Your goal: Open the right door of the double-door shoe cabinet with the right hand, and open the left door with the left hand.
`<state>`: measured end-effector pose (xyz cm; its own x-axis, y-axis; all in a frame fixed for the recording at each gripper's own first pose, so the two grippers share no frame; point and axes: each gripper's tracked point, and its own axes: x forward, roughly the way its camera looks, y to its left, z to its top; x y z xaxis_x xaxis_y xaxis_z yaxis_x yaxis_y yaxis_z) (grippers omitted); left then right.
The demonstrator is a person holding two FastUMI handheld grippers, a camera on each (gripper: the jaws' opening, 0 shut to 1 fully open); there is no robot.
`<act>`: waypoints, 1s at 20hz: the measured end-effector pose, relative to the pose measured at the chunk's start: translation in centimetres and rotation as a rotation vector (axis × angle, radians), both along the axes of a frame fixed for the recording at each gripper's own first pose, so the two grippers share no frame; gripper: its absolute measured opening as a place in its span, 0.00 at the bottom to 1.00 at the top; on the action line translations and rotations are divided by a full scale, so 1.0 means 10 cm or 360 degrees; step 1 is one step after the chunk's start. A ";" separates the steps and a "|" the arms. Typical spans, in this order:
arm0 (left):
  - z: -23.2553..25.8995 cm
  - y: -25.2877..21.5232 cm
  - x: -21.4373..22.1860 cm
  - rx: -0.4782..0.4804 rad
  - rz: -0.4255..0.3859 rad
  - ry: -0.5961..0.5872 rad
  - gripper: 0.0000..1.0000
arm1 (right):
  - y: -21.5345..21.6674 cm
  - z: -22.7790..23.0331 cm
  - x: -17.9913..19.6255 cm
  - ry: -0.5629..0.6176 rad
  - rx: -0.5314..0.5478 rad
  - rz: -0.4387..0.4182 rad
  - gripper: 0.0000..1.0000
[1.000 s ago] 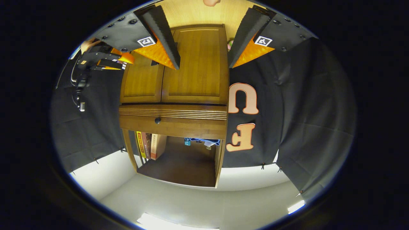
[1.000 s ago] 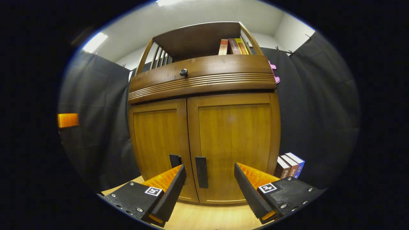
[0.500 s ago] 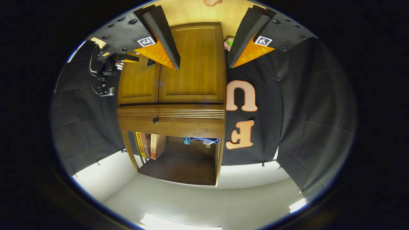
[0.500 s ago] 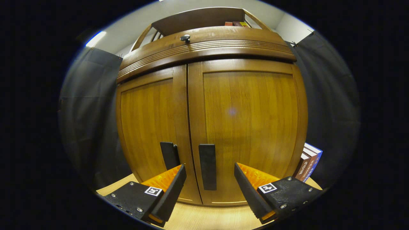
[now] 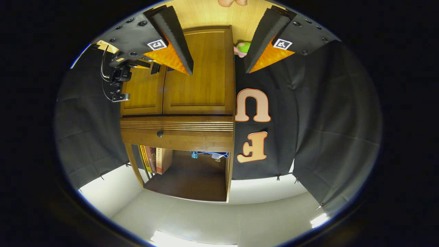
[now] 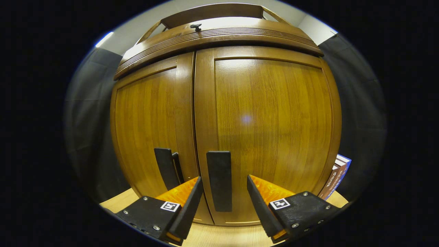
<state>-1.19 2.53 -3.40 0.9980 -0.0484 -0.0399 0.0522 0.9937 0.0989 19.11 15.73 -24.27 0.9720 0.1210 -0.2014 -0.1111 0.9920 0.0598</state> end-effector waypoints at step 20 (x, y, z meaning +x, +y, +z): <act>-0.01 -0.02 -0.16 0.0084 0.0080 -0.0047 0.95 | 0.01 -0.02 -0.28 0.0011 0.0074 0.0104 0.23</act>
<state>-2.82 2.29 -3.50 0.9999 0.0031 -0.0117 -0.0013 0.9884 0.1521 16.34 15.78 -24.43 0.9603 0.1936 -0.2008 -0.1750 0.9788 0.1066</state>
